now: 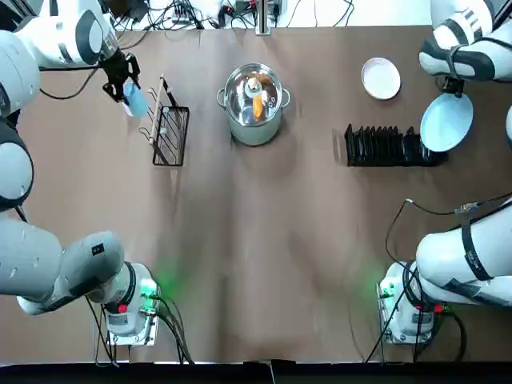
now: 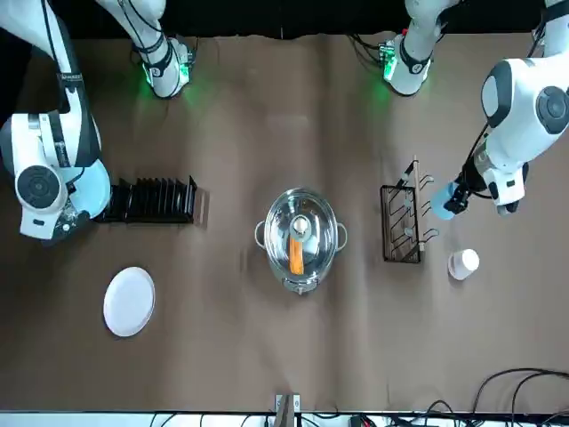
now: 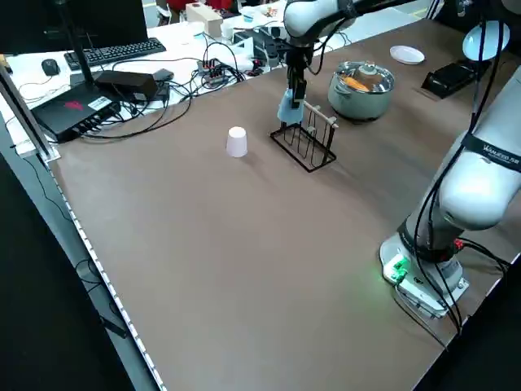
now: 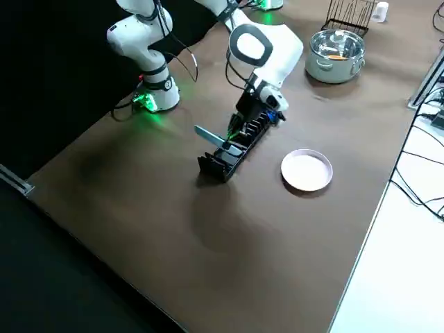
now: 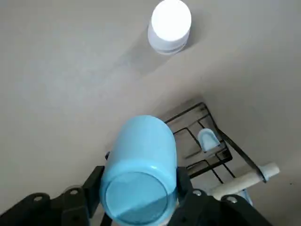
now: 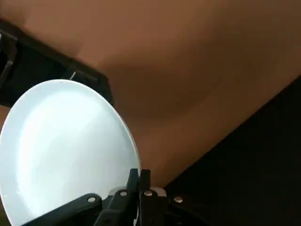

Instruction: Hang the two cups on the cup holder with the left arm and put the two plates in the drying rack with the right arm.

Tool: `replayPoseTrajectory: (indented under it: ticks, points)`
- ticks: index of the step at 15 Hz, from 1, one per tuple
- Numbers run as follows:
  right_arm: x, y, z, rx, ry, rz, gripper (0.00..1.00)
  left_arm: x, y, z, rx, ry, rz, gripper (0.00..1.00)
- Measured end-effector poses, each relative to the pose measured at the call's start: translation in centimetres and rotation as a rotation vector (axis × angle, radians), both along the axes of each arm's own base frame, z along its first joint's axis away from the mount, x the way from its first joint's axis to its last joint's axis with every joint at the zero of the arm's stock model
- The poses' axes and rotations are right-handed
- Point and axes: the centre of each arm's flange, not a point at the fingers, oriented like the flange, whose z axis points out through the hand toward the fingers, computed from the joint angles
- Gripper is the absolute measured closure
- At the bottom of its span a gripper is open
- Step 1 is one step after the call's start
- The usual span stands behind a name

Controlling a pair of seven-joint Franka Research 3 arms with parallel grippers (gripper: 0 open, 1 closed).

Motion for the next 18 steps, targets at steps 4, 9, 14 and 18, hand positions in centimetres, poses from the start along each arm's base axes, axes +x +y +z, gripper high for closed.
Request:
replayPoseTrajectory:
  ticks: [4, 9, 14, 18]
  points:
    - [-1.1, 0.9, -1.8, -0.005, -0.005, -0.027, 0.97, 0.2, -1.4, -1.0, -0.007, 0.010, 0.032, 0.34]
    - [-1.3, 2.1, -3.8, -0.046, -0.021, -0.025, 0.97, 0.4, -1.3, -1.9, -0.015, 0.016, 0.033, 0.34]
    - [-0.9, 1.3, -5.2, -0.055, -0.032, -0.005, 0.97, 0.7, -1.2, -3.4, -0.026, 0.019, 0.035, 0.34]
    - [-0.5, 1.7, -6.5, -0.043, -0.062, -0.005, 0.97, 0.8, -1.2, -4.7, -0.034, 0.017, 0.036, 0.34]
